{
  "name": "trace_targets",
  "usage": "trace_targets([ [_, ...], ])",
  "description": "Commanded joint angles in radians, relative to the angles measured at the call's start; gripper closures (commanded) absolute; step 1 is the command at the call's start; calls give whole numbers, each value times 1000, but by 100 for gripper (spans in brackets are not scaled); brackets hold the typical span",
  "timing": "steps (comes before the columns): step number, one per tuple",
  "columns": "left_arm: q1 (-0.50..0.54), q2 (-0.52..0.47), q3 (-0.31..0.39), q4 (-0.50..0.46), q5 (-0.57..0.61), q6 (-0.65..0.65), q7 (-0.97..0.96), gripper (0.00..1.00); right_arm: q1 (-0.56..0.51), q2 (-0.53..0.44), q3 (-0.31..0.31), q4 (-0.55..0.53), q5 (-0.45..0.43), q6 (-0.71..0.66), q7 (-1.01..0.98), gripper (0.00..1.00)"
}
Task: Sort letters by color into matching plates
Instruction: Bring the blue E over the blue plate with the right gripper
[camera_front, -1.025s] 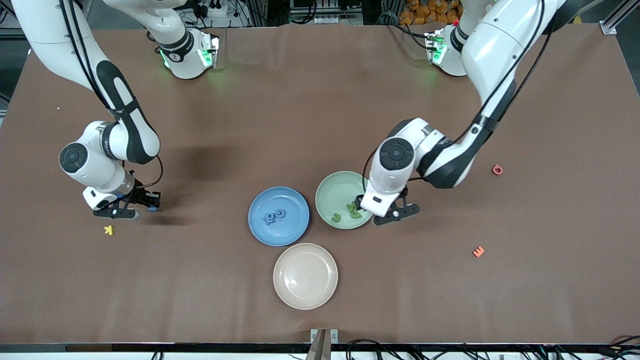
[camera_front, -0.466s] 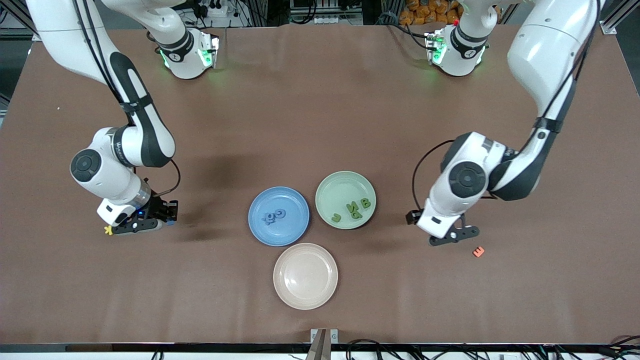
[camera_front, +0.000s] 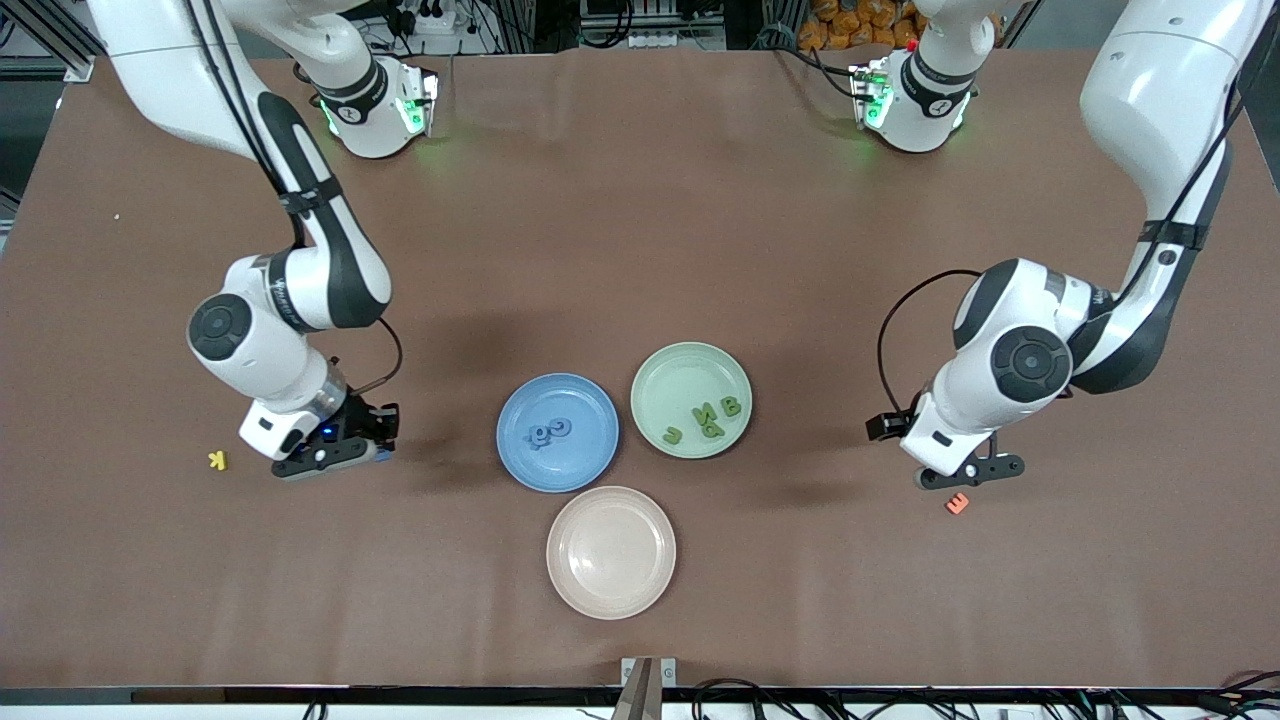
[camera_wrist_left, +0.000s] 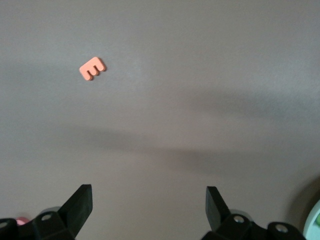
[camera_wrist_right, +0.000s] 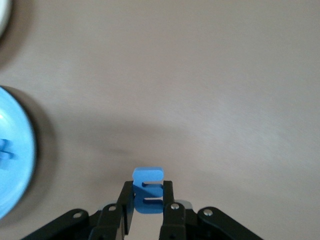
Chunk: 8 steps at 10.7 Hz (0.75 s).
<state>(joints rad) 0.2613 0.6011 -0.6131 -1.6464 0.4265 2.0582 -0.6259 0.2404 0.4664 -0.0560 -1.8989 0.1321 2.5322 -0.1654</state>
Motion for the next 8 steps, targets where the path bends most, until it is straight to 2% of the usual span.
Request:
trace_targets([
  [1,122,-57,-98,-90,-20,-6,41,0,69,73,-1,98,4,-13,-3,91],
  [5,130,-86,-102,-124,-20,-4,43,0,151,179,41,243,3,-13,53,91],
  [8,160,-99,-123,-150,-20,-4,45,0,215,230,41,314,3,-13,64,91],
])
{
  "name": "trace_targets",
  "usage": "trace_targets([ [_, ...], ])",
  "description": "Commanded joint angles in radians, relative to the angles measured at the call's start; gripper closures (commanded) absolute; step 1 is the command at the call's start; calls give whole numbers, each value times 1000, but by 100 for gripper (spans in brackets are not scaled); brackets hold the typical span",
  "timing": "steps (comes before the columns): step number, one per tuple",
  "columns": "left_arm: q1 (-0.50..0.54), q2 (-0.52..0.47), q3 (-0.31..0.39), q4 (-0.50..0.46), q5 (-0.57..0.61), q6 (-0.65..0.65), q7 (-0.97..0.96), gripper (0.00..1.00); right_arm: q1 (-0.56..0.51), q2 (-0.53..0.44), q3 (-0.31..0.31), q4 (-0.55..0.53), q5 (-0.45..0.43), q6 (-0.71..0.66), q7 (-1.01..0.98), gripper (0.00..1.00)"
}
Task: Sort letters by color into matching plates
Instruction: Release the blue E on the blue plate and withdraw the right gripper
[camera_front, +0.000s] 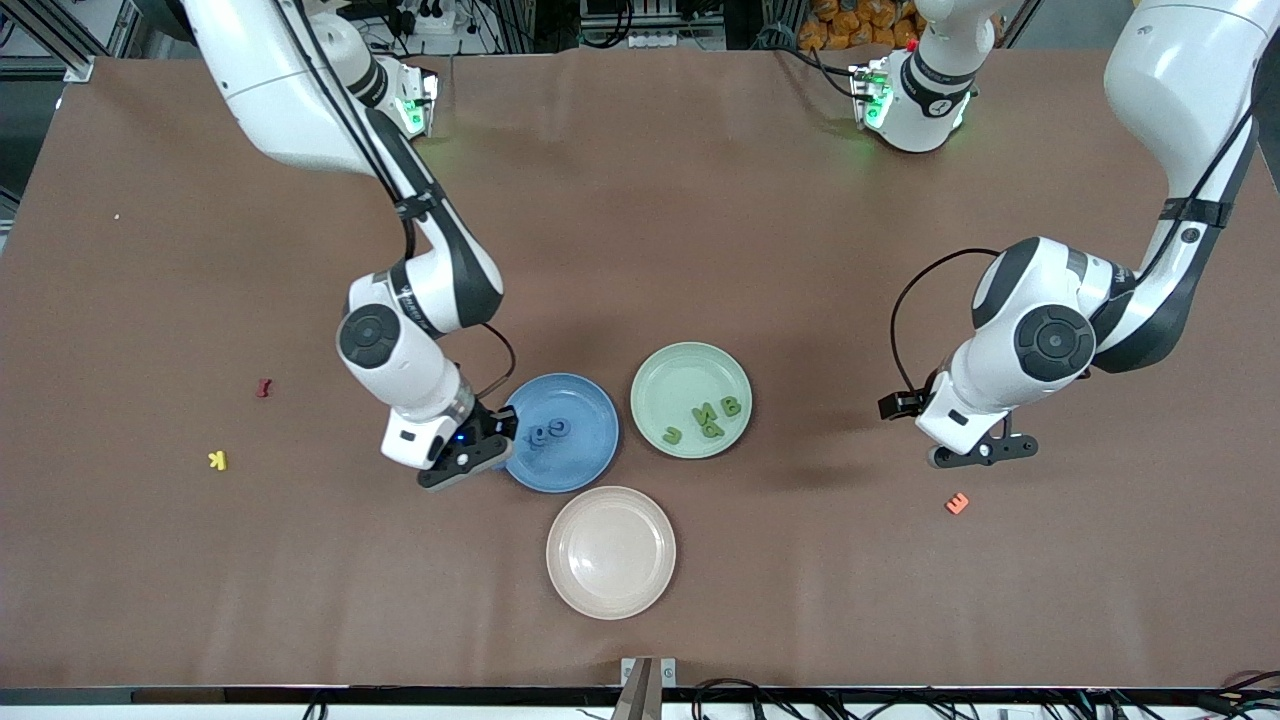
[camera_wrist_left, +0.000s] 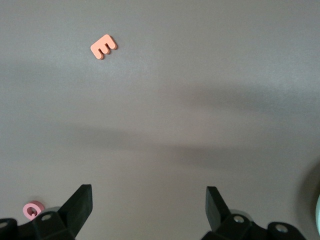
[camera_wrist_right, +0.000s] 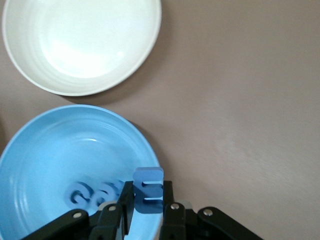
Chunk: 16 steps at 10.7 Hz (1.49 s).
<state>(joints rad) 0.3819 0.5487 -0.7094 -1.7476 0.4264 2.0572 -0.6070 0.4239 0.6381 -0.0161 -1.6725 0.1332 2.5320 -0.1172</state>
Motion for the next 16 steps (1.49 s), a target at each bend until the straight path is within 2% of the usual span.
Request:
trace_targets([
  [1,54,-55,-34,-62,-20,1,26,0,51,75,1,112,3,-12,16,91],
  [4,77,-87,-41,-107,-20,15,38,0,84,115,1,157,2,-12,14,91],
  [5,115,-90,-70,-121,-20,18,58,0,91,121,1,158,2,-12,14,91],
  [8,331,-90,-227,-164,-15,26,153,0,107,144,1,160,0,-4,16,91],
  [9,389,-90,-278,-180,-9,26,162,0,108,155,1,160,0,-2,19,85],
  [10,426,-92,-315,-193,-8,26,164,0,111,160,1,160,3,1,42,35],
  [11,439,-101,-326,-196,-8,26,162,0,112,158,1,160,2,2,77,0],
  [13,439,-108,-328,-181,-14,24,158,0,108,155,1,169,2,-5,71,0],
  [16,437,-107,-328,-34,-17,-61,162,0,90,135,-10,184,-4,-60,38,0],
])
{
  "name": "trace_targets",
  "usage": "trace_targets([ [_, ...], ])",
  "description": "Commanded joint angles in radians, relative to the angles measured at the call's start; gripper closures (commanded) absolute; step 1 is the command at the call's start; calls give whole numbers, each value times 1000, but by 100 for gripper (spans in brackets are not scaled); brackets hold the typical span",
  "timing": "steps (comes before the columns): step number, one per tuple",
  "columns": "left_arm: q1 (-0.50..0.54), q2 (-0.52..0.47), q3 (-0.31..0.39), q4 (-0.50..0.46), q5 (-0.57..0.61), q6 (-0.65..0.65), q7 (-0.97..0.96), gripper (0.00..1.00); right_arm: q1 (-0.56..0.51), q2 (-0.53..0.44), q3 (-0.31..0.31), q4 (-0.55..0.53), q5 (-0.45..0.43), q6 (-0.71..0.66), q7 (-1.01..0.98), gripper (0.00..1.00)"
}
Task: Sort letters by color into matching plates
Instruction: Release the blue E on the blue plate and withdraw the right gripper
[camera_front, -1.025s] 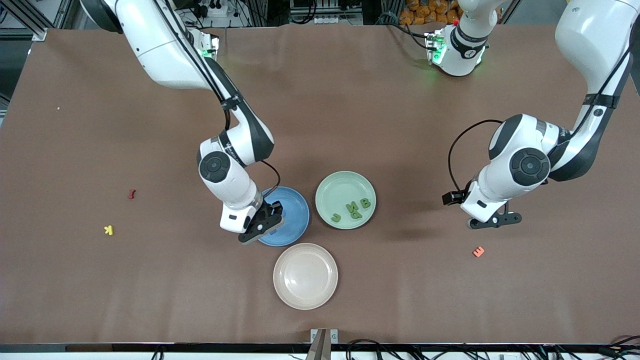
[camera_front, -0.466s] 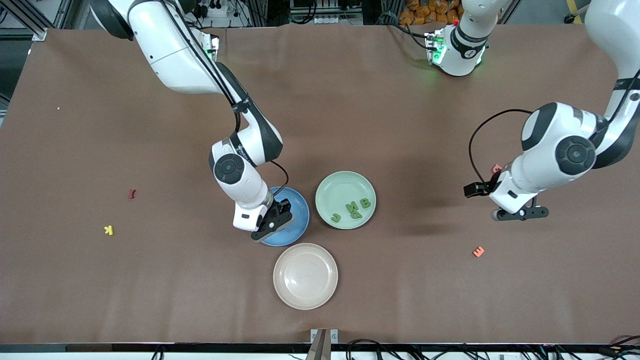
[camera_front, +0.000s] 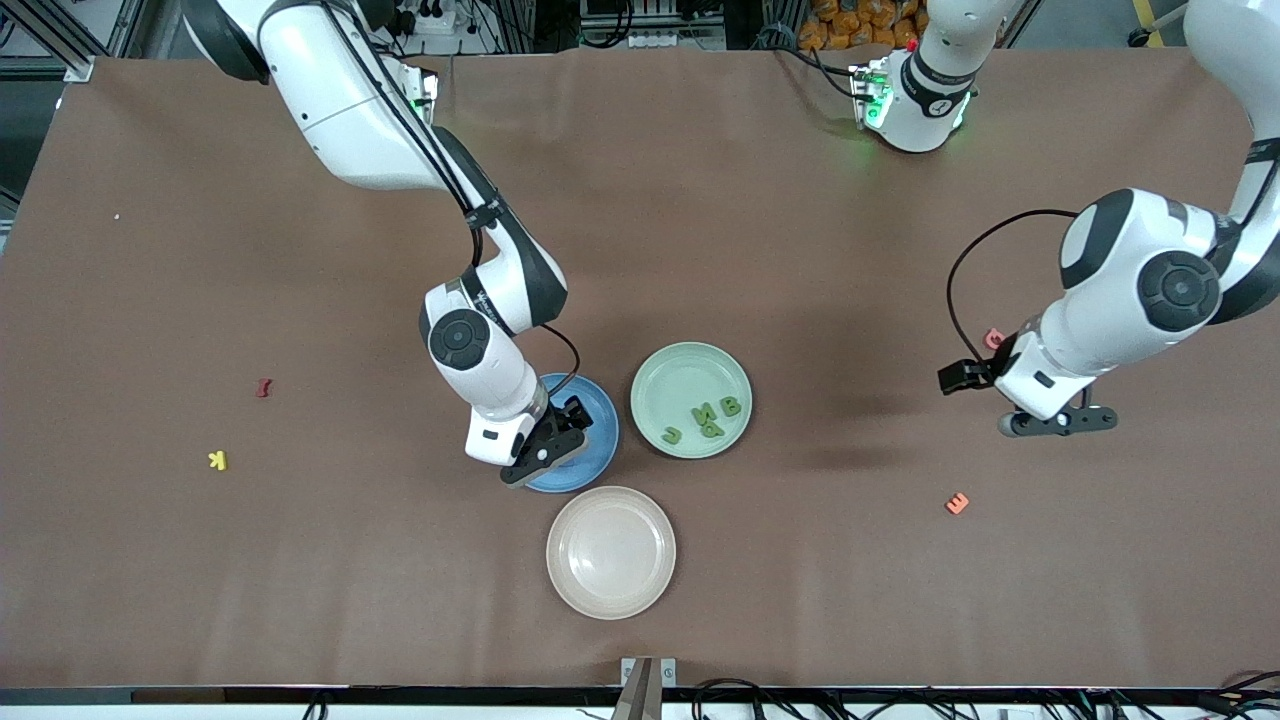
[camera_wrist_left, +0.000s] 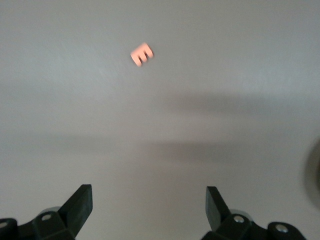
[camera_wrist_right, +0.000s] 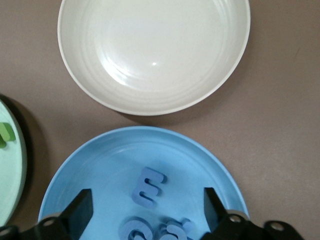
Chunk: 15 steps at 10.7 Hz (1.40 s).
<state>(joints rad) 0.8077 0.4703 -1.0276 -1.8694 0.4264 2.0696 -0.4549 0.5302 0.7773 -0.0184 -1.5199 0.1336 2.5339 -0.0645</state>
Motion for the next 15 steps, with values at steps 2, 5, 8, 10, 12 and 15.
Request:
trace_targets([
  [2,7,-29,-11,189,-14,-164,36,0,-50,-38,-55,52,1,-179,-121,0],
  [5,5,-24,-8,326,-23,-272,85,0,-143,-114,-95,55,1,-317,-240,0],
  [8,4,-39,-2,349,-29,-278,94,0,-228,-214,-132,55,0,-472,-356,0],
  [10,-129,-59,100,406,-38,-340,128,0,-286,-289,-138,55,1,-571,-362,0],
  [12,-354,-120,335,438,-58,-378,151,0,-344,-367,-146,49,0,-650,-359,0],
  [15,-500,-198,560,437,-269,-381,168,0,-388,-475,-181,43,-16,-748,-354,0],
])
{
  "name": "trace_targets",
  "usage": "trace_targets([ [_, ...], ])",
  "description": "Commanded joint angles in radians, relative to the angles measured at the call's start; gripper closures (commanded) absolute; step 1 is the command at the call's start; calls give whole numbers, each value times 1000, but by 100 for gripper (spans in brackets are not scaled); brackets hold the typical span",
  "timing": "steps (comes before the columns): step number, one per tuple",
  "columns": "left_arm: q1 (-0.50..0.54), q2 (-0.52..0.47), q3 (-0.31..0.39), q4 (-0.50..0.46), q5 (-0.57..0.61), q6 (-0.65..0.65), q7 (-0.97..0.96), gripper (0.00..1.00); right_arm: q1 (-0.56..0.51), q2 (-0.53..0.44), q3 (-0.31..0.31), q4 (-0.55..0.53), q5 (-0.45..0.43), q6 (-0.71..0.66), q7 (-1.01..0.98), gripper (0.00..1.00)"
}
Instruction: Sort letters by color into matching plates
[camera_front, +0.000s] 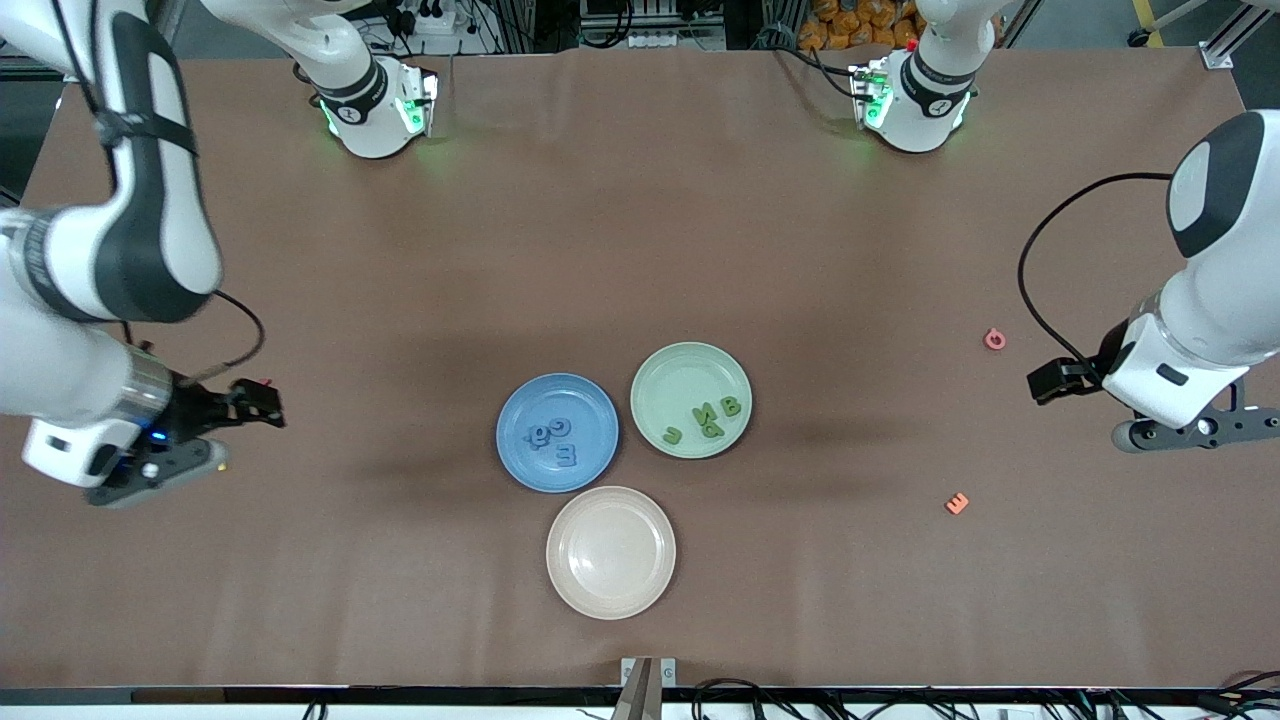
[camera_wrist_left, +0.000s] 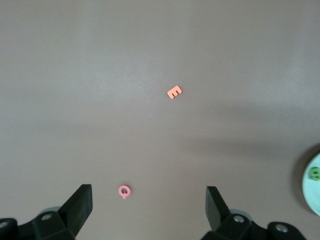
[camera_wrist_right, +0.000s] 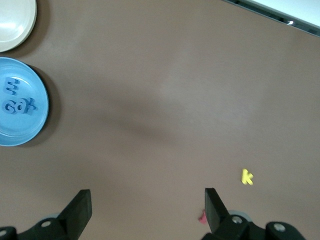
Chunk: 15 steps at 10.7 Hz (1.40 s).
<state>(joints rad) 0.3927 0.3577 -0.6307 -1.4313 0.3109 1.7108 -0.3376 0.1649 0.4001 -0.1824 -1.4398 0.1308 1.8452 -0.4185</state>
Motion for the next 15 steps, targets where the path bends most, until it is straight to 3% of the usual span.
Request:
trace_targets([
  [1,-151,-124,266,-4,-221,-28,124,0,-22,-128,-32,-39,-14,-88,24,0],
  [3,-301,-192,470,-24,-280,-104,288,0,-22,-180,-49,-39,-33,-145,91,0],
  [4,-337,-215,512,-38,-280,-143,328,0,-22,-208,-49,-37,-49,-174,151,0],
  [9,-341,-272,516,-31,-283,-154,327,0,-21,-293,-45,-25,-92,-309,297,0],
  [11,-345,-349,520,-43,-286,-161,322,0,-18,-306,-46,2,-94,-365,323,0],
  [14,-342,-471,523,-203,-291,-195,334,0,1,-308,-34,-5,-94,-336,401,0],
  [15,-344,-474,523,-218,-291,-195,334,0,7,-308,-26,-2,-94,-336,426,0],
])
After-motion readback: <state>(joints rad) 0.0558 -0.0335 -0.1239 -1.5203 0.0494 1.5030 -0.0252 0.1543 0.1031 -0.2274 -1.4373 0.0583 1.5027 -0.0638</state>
